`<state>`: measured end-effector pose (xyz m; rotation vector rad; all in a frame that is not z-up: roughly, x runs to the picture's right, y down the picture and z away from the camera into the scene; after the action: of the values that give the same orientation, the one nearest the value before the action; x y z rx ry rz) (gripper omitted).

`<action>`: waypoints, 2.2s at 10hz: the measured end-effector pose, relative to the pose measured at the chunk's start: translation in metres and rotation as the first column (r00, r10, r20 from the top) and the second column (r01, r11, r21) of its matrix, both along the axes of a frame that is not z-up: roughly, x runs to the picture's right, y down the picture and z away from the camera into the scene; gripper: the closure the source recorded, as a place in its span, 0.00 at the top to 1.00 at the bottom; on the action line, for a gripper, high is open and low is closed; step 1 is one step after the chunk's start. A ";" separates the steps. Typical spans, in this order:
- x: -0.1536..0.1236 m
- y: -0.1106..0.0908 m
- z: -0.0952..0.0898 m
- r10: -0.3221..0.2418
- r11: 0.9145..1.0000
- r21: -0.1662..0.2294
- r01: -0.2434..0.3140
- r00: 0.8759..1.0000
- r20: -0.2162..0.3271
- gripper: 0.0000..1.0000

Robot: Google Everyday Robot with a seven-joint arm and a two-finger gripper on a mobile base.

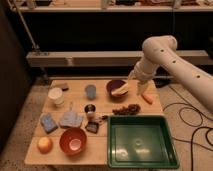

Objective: Place grapes in metal cup

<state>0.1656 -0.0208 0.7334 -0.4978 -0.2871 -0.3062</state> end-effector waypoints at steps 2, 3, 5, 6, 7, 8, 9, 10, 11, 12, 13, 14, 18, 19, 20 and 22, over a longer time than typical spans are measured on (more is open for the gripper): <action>-0.002 0.000 0.000 -0.001 1.000 0.000 0.001 1.000 0.002 0.65; -0.001 0.000 0.000 -0.001 1.000 0.000 0.001 1.000 0.001 0.65; 0.000 0.001 0.001 0.000 1.000 -0.003 0.000 1.000 0.000 0.65; -0.001 0.001 0.003 -0.002 1.000 -0.012 0.002 1.000 0.003 0.65; -0.001 0.004 0.009 -0.003 1.000 -0.027 0.004 1.000 0.004 0.65; -0.003 0.012 0.021 -0.007 0.999 -0.047 0.007 1.000 0.007 0.65; -0.001 0.021 0.035 -0.005 0.998 -0.062 0.006 1.000 0.006 0.65; 0.002 0.030 0.048 -0.001 0.997 -0.072 0.002 1.000 0.004 0.65; 0.005 0.038 0.060 0.003 0.997 -0.080 -0.003 1.000 0.002 0.65; 0.008 0.044 0.069 0.010 0.996 -0.084 -0.010 1.000 -0.001 0.65; 0.010 0.046 0.072 0.012 0.997 -0.082 -0.012 1.000 -0.003 0.65; 0.012 0.046 0.072 0.014 0.997 -0.081 -0.015 1.000 -0.006 0.65; 0.010 0.045 0.072 0.015 0.997 -0.081 -0.015 1.000 -0.005 0.65; 0.010 0.045 0.073 0.010 0.996 -0.084 -0.009 1.000 0.008 0.65; 0.008 0.047 0.079 -0.002 0.996 -0.089 0.007 0.998 0.057 0.65; 0.007 0.058 0.096 -0.023 0.993 -0.110 0.038 0.990 0.136 0.65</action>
<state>0.1731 0.0369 0.8291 -0.5939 -0.4303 -0.3557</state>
